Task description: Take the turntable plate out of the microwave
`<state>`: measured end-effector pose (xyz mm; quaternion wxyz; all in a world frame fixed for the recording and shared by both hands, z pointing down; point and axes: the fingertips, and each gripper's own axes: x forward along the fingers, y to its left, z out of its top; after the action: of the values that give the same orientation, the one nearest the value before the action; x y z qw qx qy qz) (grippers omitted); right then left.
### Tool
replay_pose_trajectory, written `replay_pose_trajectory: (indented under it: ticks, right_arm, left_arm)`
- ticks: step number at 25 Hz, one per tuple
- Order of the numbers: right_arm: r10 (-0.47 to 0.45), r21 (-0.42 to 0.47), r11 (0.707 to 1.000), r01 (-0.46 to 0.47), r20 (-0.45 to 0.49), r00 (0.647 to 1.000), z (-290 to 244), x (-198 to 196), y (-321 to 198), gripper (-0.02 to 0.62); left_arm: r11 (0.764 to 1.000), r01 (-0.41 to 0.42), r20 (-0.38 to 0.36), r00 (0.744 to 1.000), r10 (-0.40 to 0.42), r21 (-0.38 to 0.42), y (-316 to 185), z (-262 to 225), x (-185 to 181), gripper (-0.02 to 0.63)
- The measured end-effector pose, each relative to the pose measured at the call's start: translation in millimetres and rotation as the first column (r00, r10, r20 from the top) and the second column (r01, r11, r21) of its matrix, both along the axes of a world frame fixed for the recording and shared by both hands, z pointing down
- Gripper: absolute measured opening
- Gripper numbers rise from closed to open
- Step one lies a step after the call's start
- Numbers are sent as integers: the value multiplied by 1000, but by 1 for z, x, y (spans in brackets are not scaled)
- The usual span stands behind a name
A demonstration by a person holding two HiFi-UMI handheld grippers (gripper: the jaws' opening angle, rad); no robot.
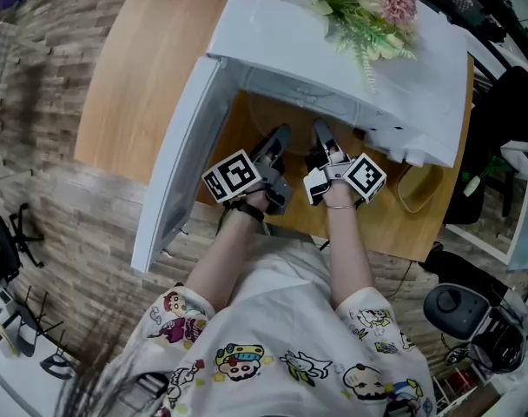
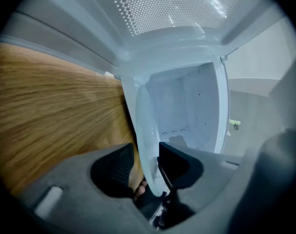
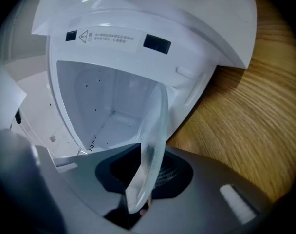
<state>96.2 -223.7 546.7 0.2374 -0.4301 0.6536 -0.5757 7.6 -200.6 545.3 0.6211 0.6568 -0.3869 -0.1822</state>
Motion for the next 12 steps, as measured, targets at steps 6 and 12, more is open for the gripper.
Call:
replay_pose_trajectory:
  ticks: [6, 12]
  right_arm:
    - [9, 8, 1000, -9, 8, 1000, 1, 0, 1, 71]
    - [16, -11, 1000, -16, 6, 1000, -2, -2, 6, 67]
  left_arm:
    - [999, 51, 25, 998, -51, 6, -28, 1, -8, 78]
    - [1000, 26, 12, 1000, -26, -2, -26, 1, -10, 54]
